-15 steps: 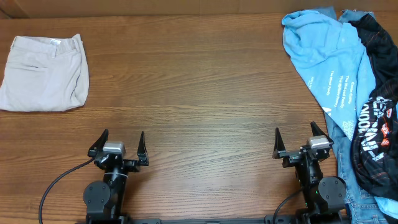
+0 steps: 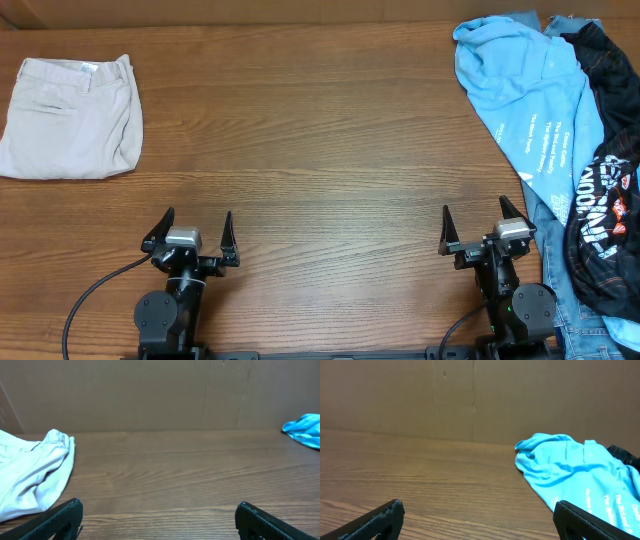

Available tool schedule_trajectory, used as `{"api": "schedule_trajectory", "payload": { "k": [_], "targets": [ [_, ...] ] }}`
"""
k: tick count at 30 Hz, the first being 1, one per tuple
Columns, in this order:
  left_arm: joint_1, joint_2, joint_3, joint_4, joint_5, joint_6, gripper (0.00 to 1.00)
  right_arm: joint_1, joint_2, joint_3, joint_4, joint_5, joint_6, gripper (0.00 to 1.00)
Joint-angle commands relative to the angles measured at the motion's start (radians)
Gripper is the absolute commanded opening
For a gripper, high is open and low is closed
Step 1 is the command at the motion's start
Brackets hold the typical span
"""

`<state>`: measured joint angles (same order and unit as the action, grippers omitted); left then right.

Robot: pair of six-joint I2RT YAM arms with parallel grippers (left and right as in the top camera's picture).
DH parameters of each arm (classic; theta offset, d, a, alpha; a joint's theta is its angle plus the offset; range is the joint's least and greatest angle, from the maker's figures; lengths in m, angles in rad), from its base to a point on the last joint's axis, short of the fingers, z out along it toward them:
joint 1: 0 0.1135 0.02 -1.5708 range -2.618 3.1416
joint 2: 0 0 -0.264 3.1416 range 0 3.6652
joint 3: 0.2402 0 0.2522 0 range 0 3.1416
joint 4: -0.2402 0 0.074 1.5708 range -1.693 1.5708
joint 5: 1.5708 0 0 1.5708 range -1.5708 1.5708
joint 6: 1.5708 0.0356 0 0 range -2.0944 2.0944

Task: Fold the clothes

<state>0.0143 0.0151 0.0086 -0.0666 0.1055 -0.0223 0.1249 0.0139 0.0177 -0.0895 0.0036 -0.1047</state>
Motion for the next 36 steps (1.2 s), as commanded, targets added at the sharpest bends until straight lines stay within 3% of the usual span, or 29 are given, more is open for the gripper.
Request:
{"api": "schedule_trajectory", "payload": {
  "k": [1, 32, 36],
  "targets": [
    [-0.001, -0.011, -0.004, 0.000, 0.006, 0.016, 1.00, -0.005, -0.011, -0.010, 0.006, -0.005, 0.007, 1.00],
    [-0.002, -0.011, -0.004, -0.001, -0.001, 0.016, 1.00, -0.005, -0.011, -0.010, 0.016, -0.011, 0.008, 1.00],
    [-0.002, -0.011, -0.004, -0.001, -0.011, 0.015, 1.00, -0.005, -0.011, -0.009, 0.061, -0.081, 0.139, 1.00]
  ]
}}
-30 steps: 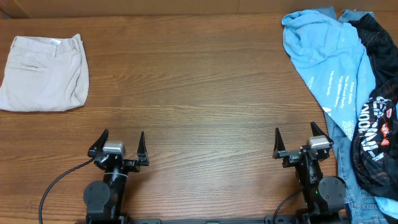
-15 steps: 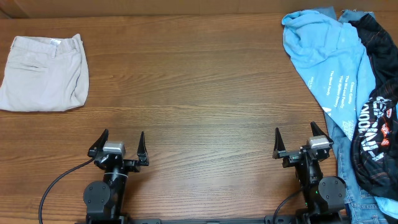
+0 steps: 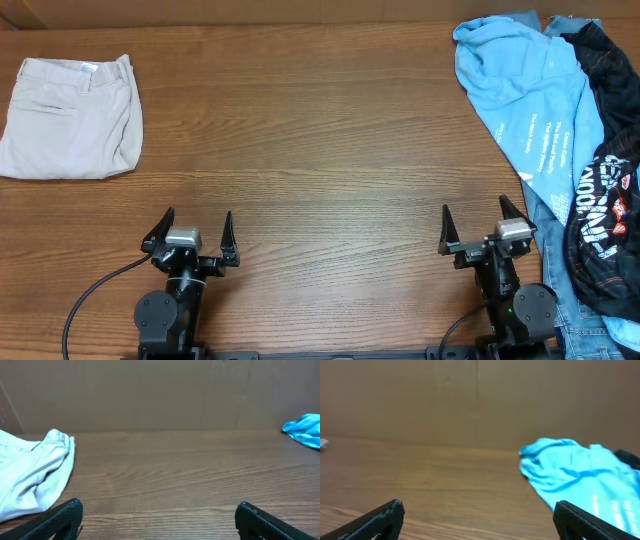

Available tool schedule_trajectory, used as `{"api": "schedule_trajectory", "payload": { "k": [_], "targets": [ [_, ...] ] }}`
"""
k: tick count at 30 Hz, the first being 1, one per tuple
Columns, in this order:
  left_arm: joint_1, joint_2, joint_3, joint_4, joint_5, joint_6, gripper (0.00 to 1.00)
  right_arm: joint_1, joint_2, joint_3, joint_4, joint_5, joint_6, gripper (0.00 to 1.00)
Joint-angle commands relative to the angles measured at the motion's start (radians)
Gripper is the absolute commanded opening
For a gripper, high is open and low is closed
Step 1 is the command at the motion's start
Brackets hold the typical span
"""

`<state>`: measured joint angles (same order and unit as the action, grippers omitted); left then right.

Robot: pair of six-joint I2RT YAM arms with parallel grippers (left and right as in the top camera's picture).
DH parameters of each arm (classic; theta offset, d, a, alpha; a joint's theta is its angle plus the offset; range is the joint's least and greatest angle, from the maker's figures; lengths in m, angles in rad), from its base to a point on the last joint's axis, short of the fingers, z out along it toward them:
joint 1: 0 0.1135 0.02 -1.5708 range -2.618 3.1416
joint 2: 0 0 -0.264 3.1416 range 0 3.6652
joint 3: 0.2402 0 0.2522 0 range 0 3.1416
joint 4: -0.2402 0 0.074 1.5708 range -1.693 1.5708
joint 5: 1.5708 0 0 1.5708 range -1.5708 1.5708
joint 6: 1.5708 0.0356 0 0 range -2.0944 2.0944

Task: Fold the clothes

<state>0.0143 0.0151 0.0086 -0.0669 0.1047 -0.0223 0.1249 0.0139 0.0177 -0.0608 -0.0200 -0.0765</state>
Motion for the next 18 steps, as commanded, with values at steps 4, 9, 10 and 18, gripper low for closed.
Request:
{"api": "schedule_trajectory", "payload": {
  "k": [4, 9, 10, 18],
  "targets": [
    [-0.002, -0.011, 0.009, -0.006, 0.017, -0.080, 1.00, -0.005, -0.011, 0.016, 0.048, -0.098, 0.195, 1.00],
    [-0.002, -0.010, 0.064, -0.053, 0.080, -0.098, 1.00, -0.005, -0.011, 0.087, -0.007, -0.083, 0.208, 1.00],
    [-0.002, -0.010, 0.084, -0.075, 0.079, -0.097, 1.00, -0.005, -0.010, 0.109, -0.038, -0.069, 0.208, 1.00],
    [-0.002, 0.069, 0.291, -0.220, 0.037, -0.024, 1.00, -0.005, 0.095, 0.359, -0.313, 0.004, 0.266, 1.00]
  ]
}}
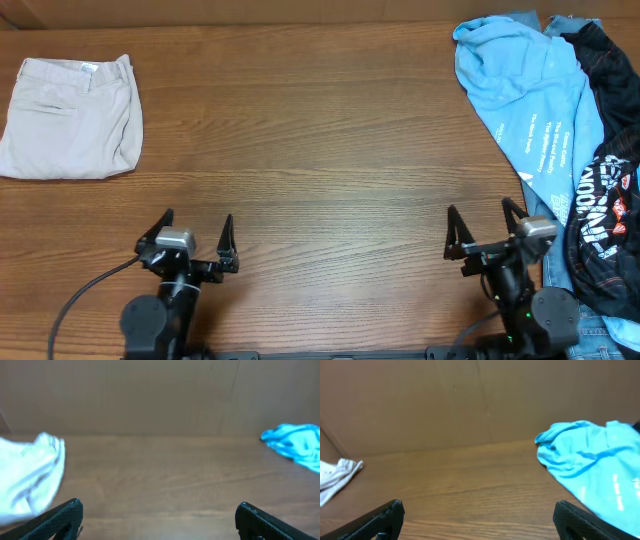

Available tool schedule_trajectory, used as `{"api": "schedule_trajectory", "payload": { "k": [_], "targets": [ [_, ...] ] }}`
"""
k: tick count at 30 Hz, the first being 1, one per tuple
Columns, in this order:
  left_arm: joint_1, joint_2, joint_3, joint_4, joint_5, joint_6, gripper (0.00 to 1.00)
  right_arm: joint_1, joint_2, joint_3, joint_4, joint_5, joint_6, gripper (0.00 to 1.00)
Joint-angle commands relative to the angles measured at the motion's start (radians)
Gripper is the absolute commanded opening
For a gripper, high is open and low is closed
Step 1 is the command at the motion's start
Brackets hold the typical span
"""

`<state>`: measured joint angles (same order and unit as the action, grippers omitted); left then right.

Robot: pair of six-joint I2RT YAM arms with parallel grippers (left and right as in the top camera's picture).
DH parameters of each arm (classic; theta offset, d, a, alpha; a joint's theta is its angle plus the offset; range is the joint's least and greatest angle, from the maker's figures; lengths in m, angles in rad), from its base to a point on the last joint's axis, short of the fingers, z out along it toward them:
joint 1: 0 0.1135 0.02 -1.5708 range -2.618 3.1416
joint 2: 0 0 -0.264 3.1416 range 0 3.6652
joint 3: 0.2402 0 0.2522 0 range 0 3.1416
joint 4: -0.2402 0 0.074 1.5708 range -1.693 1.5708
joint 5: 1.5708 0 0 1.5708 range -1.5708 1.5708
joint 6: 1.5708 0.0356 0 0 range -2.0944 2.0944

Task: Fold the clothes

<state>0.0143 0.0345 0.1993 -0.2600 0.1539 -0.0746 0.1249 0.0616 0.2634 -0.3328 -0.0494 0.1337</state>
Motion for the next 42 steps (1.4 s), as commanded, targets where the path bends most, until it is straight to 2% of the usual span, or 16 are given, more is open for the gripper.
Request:
{"api": "schedule_trajectory", "payload": {
  "k": [1, 6, 11, 17, 21, 23, 26, 29, 36, 42],
  "targets": [
    [-0.002, 0.076, 0.128, -0.045, -0.015, 0.027, 1.00, -0.005, 0.071, 0.148, -0.065, 0.034, 0.071, 1.00],
    [-0.002, 0.254, 0.281, -0.157, -0.011, 0.027, 1.00, -0.005, 0.236, 0.337, -0.200, 0.038, 0.088, 1.00],
    [-0.002, 0.451, 0.455, -0.253, 0.032, 0.026, 1.00, -0.005, 0.475, 0.528, -0.371, 0.059, 0.088, 1.00],
    [-0.002, 0.661, 0.690, -0.446, 0.039, 0.019, 1.00, -0.005, 0.776, 0.735, -0.592, 0.061, 0.064, 1.00],
    [-0.002, 0.766, 0.789, -0.567, 0.043, 0.019, 1.00, -0.005, 0.913, 0.806, -0.612, 0.081, 0.061, 1.00],
    [-0.002, 0.797, 0.805, -0.594, 0.043, 0.018, 1.00, -0.016, 0.956, 0.820, -0.621, 0.175, 0.121, 1.00],
    [-0.002, 0.822, 0.806, -0.613, 0.075, 0.017, 1.00, -0.093, 0.997, 0.825, -0.680, 0.352, 0.330, 1.00],
    [-0.002, 0.835, 0.806, -0.630, 0.107, 0.015, 1.00, -0.239, 1.013, 0.824, -0.741, 0.402, 0.432, 1.00],
    [-0.002, 0.836, 0.806, -0.626, 0.106, 0.015, 1.00, -0.586, 1.080, 0.813, -0.738, 0.402, 0.446, 1.00],
    [-0.002, 0.836, 0.806, -0.627, 0.106, 0.015, 1.00, -0.752, 1.224, 0.747, -0.703, 0.377, 0.447, 0.96]
  ]
}}
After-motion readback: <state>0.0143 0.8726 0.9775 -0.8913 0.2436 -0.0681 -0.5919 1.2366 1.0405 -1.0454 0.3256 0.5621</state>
